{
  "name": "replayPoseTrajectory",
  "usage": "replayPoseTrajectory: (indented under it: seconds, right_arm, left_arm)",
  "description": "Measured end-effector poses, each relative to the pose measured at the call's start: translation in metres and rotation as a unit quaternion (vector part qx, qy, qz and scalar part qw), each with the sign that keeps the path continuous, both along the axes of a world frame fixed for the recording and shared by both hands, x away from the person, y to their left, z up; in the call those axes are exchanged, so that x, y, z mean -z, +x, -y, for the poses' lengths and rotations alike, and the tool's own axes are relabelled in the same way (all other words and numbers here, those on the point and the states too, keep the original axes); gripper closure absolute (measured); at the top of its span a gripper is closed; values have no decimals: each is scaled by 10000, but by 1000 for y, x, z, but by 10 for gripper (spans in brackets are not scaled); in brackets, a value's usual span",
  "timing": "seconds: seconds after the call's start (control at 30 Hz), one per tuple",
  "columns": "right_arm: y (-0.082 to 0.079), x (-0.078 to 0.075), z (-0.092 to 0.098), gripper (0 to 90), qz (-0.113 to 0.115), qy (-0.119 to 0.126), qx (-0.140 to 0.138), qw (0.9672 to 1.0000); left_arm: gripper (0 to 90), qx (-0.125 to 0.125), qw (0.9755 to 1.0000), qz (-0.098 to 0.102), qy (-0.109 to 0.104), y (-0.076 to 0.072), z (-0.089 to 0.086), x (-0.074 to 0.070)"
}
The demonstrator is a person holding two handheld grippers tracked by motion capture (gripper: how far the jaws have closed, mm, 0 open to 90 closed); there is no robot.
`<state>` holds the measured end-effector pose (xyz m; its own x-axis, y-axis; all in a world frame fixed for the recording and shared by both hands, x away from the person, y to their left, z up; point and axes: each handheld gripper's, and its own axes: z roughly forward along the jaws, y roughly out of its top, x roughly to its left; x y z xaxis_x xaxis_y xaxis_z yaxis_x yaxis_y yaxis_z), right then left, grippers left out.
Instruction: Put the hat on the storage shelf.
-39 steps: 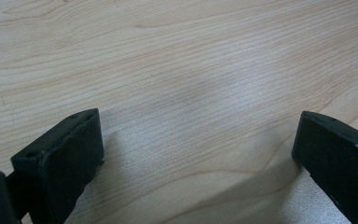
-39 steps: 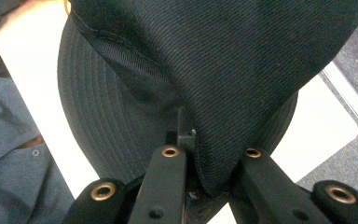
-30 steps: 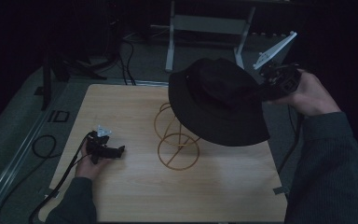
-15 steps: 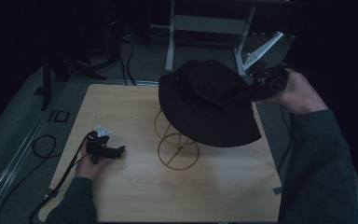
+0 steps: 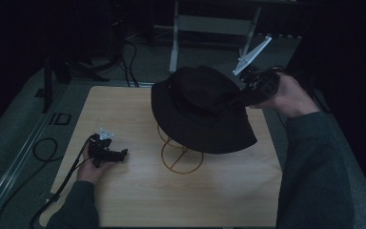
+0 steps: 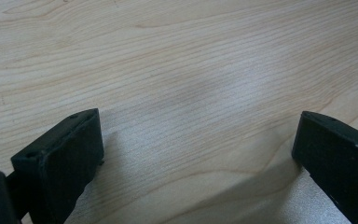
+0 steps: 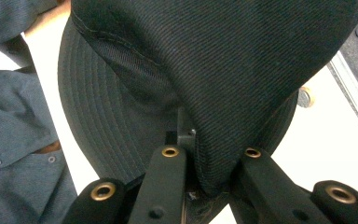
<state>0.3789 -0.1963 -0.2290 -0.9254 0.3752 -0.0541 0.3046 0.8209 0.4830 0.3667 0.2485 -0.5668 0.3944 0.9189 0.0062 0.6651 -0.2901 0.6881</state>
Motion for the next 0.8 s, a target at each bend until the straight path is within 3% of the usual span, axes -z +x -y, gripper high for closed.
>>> replayPoseTrajectory:
  seconds: [0.63, 0.8]
  right_arm:
    - [9, 23, -36, 866, -223, -316, -181, 9991]
    - [13, 32, -36, 863, -336, -342, -181, 9987]
  left_arm:
    - [22, 13, 10000, 6, -13, 1, 0, 0]
    - [21, 8, 10000, 12, -19, 1, 0, 0]
